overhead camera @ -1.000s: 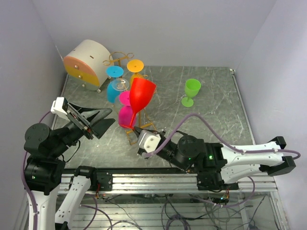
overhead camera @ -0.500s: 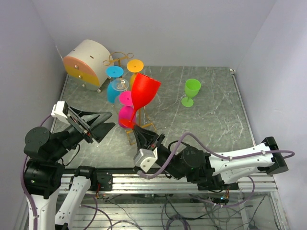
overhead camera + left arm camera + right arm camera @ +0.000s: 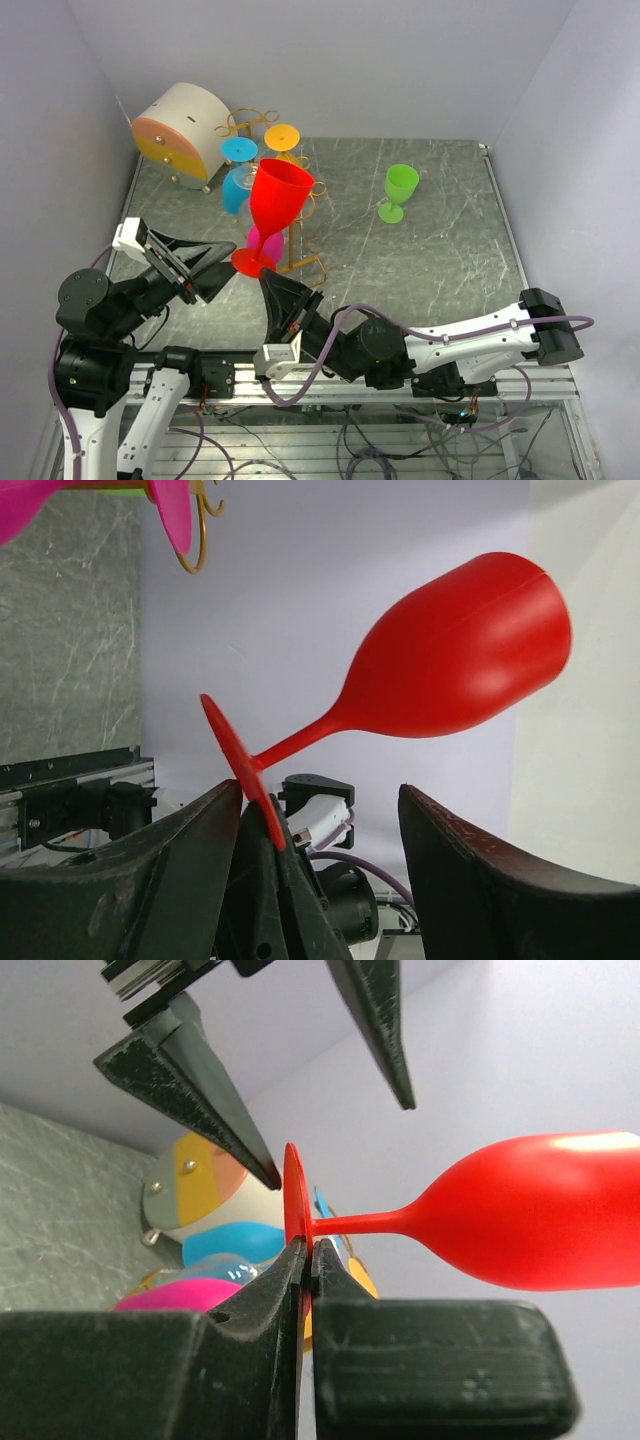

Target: Take the wine glass off the wine glass rack

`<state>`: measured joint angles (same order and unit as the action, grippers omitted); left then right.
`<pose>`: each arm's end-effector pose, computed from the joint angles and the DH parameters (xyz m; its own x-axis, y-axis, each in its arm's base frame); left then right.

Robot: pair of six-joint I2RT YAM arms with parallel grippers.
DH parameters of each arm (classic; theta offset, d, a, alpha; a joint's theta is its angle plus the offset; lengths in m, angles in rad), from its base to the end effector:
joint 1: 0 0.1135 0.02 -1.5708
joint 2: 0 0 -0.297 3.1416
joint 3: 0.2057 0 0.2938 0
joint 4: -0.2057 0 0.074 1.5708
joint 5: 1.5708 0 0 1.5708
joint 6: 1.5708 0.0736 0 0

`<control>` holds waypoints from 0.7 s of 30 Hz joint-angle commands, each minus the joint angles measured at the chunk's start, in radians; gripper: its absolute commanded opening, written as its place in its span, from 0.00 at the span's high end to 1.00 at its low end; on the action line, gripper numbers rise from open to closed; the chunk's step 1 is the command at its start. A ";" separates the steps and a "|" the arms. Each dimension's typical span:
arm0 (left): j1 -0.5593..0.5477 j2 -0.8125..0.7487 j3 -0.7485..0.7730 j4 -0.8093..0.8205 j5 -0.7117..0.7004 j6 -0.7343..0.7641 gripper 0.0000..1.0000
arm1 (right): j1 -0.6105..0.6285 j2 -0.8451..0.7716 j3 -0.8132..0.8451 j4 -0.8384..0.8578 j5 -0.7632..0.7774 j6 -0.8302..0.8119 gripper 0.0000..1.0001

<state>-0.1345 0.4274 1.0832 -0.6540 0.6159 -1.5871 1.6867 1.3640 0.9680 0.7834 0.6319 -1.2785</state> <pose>0.0688 -0.0522 0.4598 -0.6819 -0.7313 0.0153 -0.0093 -0.0122 -0.9999 0.0003 0.3736 0.3990 0.8155 -0.3227 -0.4805 -0.2910 0.4890 -0.8223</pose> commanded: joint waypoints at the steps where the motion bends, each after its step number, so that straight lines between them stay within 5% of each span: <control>1: 0.003 -0.016 -0.007 -0.017 0.124 -0.015 0.26 | 0.021 0.002 -0.008 0.119 -0.041 -0.058 1.00; 11: 0.003 -0.026 -0.041 -0.010 0.131 0.001 0.38 | 0.022 0.002 -0.024 0.118 -0.115 -0.081 1.00; 18: 0.003 -0.030 -0.064 0.004 0.130 0.013 0.91 | 0.022 -0.001 -0.035 0.132 -0.103 -0.082 1.00; 21: 0.003 -0.040 -0.079 0.015 0.126 0.021 0.93 | 0.023 -0.014 -0.049 0.158 -0.063 -0.083 0.98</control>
<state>-0.1345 0.4080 1.0248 -0.6502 0.6403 -1.5677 1.6871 1.3705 0.9325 0.8623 0.5461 -1.3712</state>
